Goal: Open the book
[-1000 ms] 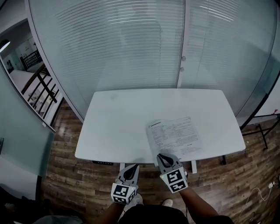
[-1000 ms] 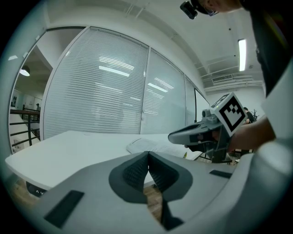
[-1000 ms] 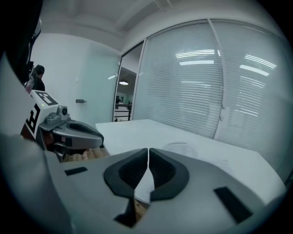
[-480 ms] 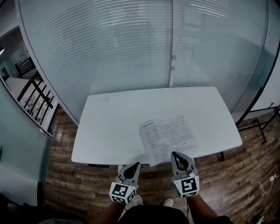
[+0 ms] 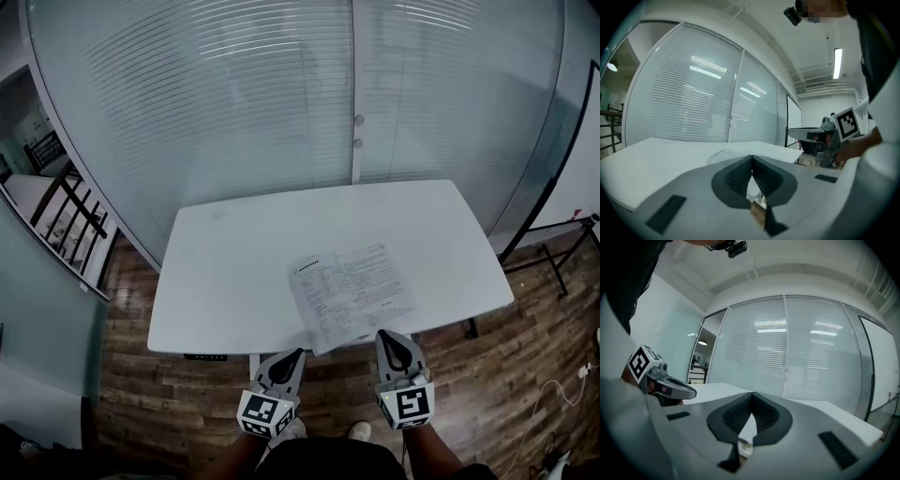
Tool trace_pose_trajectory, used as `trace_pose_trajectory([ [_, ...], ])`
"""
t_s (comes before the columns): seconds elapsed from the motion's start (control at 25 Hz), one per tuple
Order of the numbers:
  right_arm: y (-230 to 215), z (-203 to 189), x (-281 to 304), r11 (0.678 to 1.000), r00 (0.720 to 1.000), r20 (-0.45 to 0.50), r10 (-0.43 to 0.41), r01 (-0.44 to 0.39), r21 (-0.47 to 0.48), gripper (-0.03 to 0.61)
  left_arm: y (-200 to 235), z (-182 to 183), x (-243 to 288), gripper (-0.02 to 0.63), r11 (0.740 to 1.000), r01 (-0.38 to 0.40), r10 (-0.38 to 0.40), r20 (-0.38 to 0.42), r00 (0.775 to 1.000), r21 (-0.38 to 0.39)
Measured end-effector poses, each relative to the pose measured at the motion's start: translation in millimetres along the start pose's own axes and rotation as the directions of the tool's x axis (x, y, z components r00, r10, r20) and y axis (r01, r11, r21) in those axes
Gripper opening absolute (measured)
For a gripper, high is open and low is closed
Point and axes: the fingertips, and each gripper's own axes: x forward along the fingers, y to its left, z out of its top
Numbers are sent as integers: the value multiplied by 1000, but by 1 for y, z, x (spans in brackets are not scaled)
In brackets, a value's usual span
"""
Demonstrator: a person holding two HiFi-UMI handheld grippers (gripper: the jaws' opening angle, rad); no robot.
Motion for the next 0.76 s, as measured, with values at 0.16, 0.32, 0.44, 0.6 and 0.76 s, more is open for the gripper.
trace_pose_trajectory([
  [0.16,-4,5,-3,1000,1000,9,-16,16,-3,2,-6,-1,2,14,999,17,-17,-1,1000,32],
  [0.32,1,12,0,1000,1000,22,-12,13,-25,2,-7,-2,4,14,999,26,-26,-10,1000,40],
  [0.44,6,12,2,999,1000,20,2,-1,-36,2,-9,-3,4,14,998,35,-35,-13,999,45],
  [0.6,11,11,4,999,1000,15,12,-11,-48,2,-10,-2,4,14,999,38,-38,-7,999,38],
  [0.76,11,13,7,999,1000,27,4,-3,-44,2,-11,-3,5,14,998,43,-43,-1,999,41],
])
